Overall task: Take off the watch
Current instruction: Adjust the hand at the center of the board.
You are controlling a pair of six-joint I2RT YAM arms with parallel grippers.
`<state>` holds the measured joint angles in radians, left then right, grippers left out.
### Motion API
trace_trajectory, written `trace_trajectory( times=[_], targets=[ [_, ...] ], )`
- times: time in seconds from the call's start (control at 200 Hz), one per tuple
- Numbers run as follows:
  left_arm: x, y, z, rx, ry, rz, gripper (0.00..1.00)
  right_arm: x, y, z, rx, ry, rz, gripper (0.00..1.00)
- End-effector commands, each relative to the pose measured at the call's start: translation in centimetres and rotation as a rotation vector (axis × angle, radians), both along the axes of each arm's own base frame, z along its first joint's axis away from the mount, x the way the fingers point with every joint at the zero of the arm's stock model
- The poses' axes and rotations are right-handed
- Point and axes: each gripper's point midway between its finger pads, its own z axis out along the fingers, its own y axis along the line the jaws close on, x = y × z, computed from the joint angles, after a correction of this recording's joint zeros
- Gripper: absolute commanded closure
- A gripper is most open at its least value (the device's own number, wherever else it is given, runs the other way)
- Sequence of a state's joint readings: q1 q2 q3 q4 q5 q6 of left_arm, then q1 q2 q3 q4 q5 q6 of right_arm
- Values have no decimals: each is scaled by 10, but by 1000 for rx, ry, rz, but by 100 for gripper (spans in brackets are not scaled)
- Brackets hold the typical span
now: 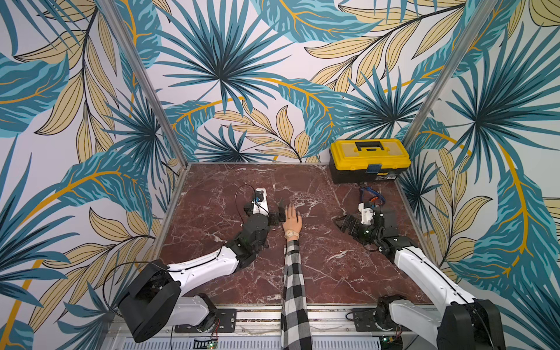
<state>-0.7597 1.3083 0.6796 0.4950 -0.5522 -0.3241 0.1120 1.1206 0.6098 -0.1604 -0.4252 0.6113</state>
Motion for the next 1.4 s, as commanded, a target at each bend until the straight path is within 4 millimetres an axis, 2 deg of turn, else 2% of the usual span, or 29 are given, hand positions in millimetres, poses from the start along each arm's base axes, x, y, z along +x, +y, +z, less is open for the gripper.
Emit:
trace_trajectory(
  times=[0.0,0.085,0.215,0.255,0.335,0.871,1.182,1.397],
  targets=[
    [-7,-8,-25,3,182,-38,0,8,19,7,50,7,44,3],
    [-8,-11,-33,46,274,-44,1,18,32,11,94,4,62,4],
    [-9,-13,-55,113,481,-48,1,28,55,16,137,16,94,5],
    [-13,-11,-68,140,560,-51,1,31,61,17,144,12,103,5],
    [-12,-11,-80,124,648,-68,1,34,72,14,157,23,116,5],
    [-10,20,-119,-38,828,-52,0,55,130,-40,215,126,207,8],
    [-12,13,-135,-57,895,-102,1,61,152,-65,245,146,216,10],
    [-10,11,-144,-53,919,-103,1,65,166,-74,285,140,219,13]
  ],
)
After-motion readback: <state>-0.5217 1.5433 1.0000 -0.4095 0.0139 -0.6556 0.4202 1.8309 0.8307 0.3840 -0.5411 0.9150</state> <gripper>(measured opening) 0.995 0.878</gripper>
